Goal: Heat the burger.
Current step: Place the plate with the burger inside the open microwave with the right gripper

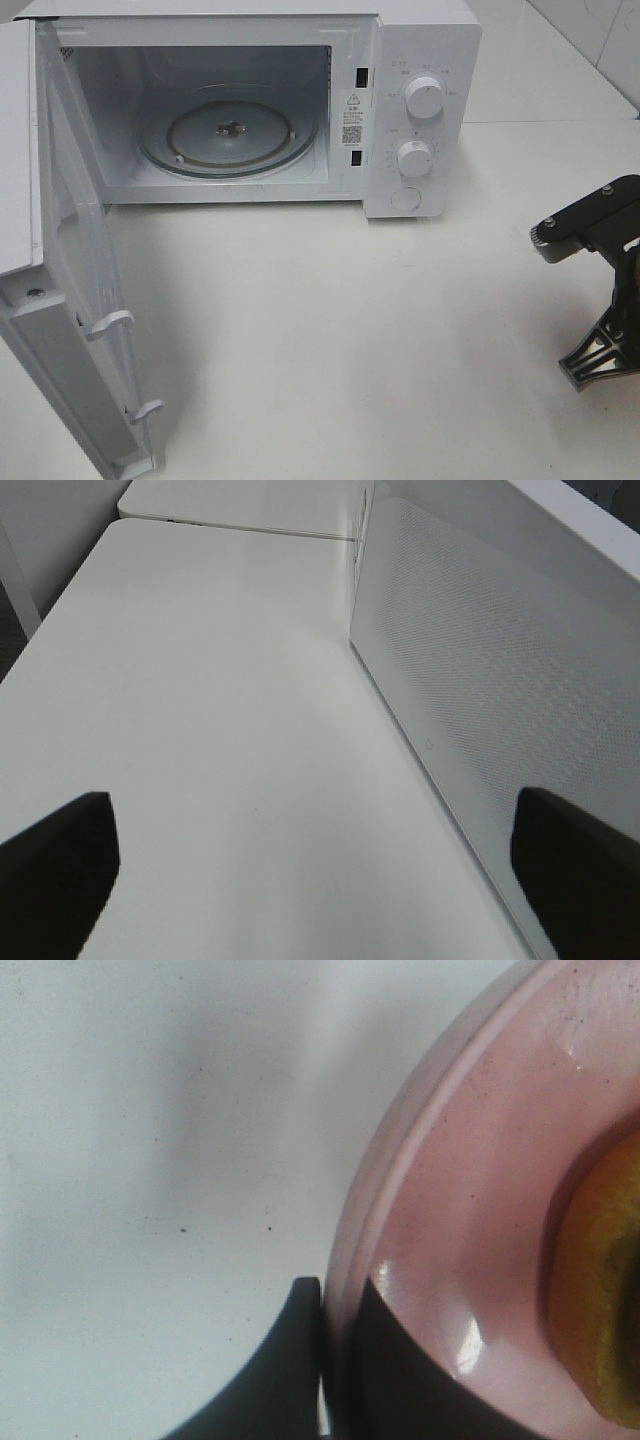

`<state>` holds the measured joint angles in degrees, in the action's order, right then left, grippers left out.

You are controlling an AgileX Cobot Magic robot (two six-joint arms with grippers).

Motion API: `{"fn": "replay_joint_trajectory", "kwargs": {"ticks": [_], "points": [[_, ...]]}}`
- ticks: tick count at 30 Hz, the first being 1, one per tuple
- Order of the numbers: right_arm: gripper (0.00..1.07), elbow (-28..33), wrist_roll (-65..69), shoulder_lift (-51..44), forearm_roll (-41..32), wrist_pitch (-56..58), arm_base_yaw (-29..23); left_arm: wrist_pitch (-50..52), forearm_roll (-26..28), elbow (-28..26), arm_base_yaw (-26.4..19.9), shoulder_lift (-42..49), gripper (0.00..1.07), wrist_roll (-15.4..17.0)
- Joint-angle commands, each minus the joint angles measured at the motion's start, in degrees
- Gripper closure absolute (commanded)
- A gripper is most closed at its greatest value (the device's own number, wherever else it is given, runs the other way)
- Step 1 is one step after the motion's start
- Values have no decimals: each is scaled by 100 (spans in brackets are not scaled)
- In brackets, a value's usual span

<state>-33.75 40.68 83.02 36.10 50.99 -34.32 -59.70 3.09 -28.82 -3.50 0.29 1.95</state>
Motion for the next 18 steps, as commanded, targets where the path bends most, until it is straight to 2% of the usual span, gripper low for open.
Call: {"fn": "replay_joint_trajectory", "kwargs": {"ticks": [1,14,18], "points": [[107,23,-69,-86,281,350,-138,46,-11,23,29,132,7,17],[107,212,-80,-241,281,424,-963,46,-11,23,29,132,7,17],[107,372,-80,-516,275,447,-1409,46,-11,23,29,132,7,17]]}}
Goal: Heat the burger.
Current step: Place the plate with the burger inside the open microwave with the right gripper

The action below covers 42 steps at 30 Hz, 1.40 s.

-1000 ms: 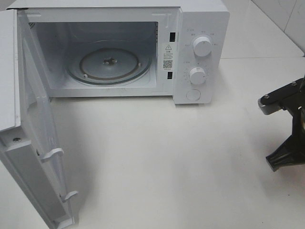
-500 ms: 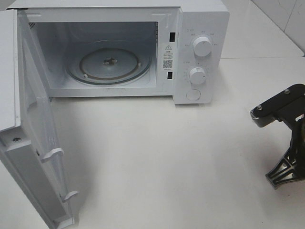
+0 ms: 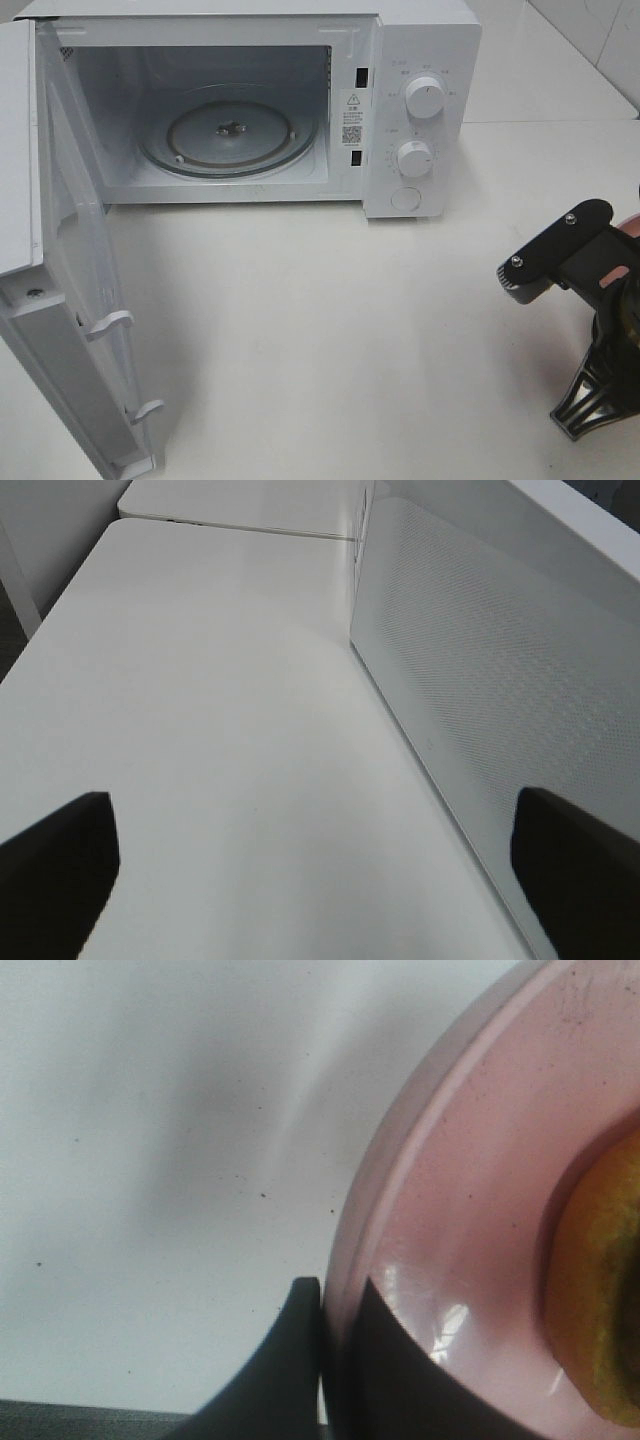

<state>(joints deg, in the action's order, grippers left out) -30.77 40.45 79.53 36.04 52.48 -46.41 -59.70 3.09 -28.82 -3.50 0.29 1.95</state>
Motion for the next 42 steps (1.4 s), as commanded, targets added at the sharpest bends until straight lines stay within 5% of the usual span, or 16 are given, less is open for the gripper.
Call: {"fn": "replay_joint_trajectory", "kwargs": {"ticks": [1,25,42], "points": [[107,86,-57,-206,286,298,-269,46,-11,23,29,132,7,17],[107,86,-682,-338,286,275,-1822,46,-11,23,29,132,7,17],[107,86,-1478,-338,510,-269,-1851,46,-11,23,29,132,7,17]]}}
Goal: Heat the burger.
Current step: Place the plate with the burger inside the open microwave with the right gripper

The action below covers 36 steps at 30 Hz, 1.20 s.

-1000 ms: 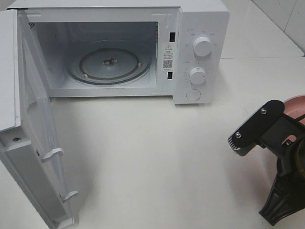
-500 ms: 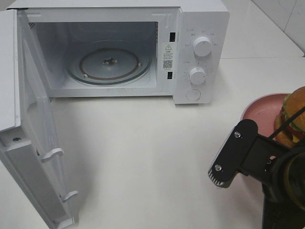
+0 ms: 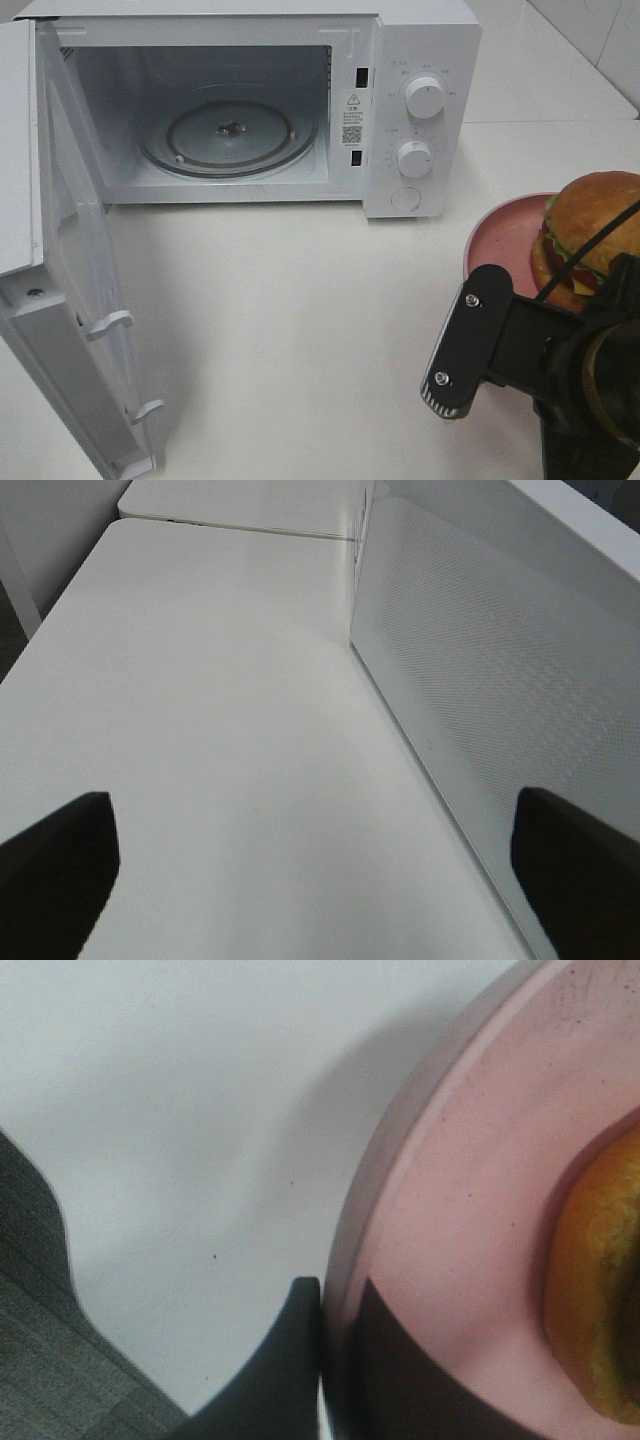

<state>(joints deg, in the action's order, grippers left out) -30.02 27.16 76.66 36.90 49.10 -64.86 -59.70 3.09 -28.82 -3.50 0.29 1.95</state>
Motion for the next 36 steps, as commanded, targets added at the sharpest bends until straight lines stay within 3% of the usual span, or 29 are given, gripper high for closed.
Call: {"fn": "replay_joint_trajectory", "kwargs": {"ticks": [1,36], "points": [[107,11,-246,-52,544,-34,-6,46,-11,23,29,132,7,17],[107,11,-2979,-52,653,-1478,-6,46,-11,23,29,132,7,17]]}}
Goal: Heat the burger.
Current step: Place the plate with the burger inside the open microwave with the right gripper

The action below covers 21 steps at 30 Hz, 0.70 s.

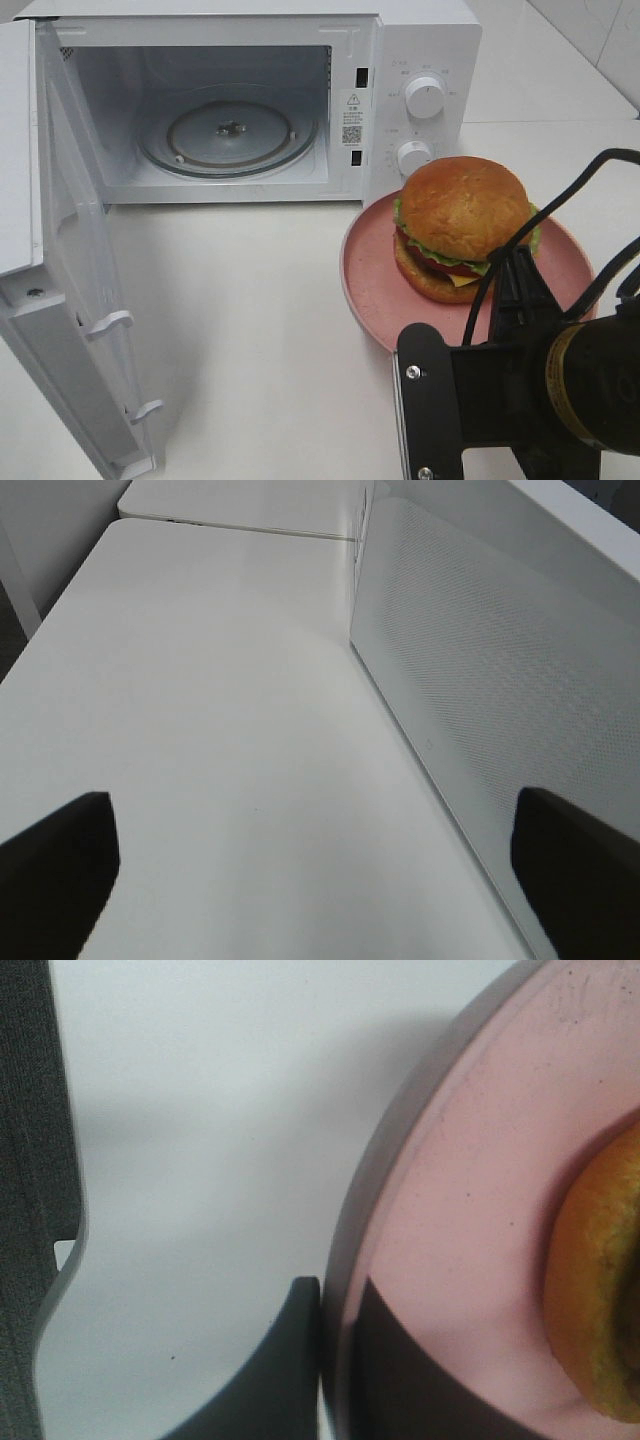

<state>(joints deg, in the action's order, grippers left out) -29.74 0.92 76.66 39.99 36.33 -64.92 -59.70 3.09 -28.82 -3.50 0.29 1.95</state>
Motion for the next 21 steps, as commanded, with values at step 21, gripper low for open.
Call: {"fn": "replay_joint_trajectory", "kwargs": {"ticks": [21], "points": [[107,-17,-2108,-52,178,-837,40,46,-11,23,29,132,7,17]]}}
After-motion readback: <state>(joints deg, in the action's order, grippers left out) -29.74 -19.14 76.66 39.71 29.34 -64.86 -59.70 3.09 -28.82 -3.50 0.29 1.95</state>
